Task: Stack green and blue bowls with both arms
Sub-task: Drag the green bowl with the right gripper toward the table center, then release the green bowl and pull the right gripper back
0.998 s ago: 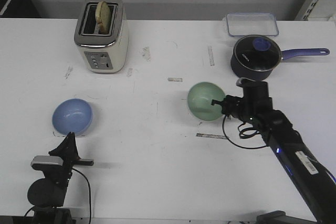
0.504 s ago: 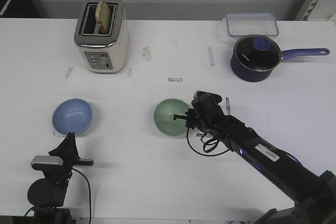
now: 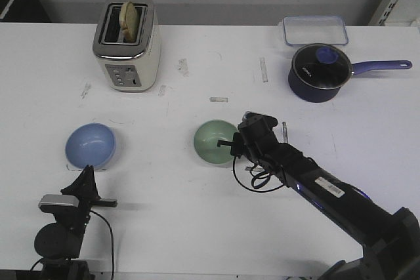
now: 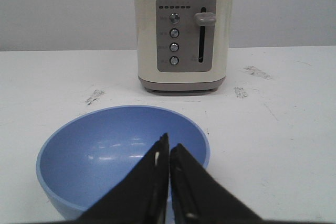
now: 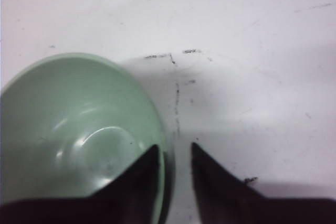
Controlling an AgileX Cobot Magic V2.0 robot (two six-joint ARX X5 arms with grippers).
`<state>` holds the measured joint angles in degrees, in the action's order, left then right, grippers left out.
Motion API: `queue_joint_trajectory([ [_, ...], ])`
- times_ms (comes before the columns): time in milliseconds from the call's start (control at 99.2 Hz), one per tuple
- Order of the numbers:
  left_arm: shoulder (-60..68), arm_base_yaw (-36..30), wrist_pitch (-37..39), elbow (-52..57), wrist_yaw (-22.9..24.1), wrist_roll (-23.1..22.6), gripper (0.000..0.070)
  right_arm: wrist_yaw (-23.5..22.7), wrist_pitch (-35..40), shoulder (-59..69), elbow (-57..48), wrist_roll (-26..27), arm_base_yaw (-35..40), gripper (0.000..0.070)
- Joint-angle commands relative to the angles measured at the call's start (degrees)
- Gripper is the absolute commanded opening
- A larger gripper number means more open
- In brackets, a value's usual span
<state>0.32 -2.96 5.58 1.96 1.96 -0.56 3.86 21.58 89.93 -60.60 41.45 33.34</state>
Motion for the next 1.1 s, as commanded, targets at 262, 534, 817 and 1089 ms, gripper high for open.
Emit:
queue_joint_trajectory([
  [262, -0.13, -0.04, 0.85, -1.25, 0.17, -0.09, 0.0002, 2.71, -1.29, -6.6, -0.52, -2.84, 0.37, 0.0287],
  [534, -0.13, -0.04, 0.85, -1.25, 0.17, -0.09, 0.0002, 6.93, -1.03, -16.46, -0.46, -28.0, -1.11, 0.028],
  [817, -0.13, -0.04, 0.85, -1.25, 0.17, -0.09, 0.0002, 6.75, -5.79, -28.33, 6.51, -42.03, -7.76, 0.009],
  [1089, -0.13, -0.04, 0.85, -1.25, 0.17, -0.09, 0.0002, 4.87, -17.9, -43.91, 20.59, -42.03, -19.17, 0.0013],
])
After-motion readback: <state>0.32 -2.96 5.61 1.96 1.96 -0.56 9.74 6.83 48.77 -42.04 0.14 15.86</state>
